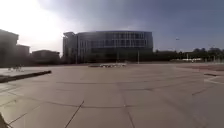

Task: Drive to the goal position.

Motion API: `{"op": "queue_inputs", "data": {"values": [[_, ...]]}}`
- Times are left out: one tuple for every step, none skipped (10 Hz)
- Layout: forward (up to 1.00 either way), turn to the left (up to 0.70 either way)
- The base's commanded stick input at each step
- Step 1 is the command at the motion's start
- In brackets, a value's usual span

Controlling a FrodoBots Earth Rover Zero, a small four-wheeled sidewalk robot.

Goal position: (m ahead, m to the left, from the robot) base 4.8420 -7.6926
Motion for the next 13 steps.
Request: {"op": "queue_inputs", "data": {"values": [[1.0,0.01],[1.0,0.01],[1.0,0.01],[1.0,0.01],[1.0,-0.03],[1.0,-0.11],[1.0,-0.17],[1.0,-0.19],[1.0,-0.19],[1.0,-0.2],[1.0,-0.2],[1.0,-0.18],[1.0,0.01]]}}
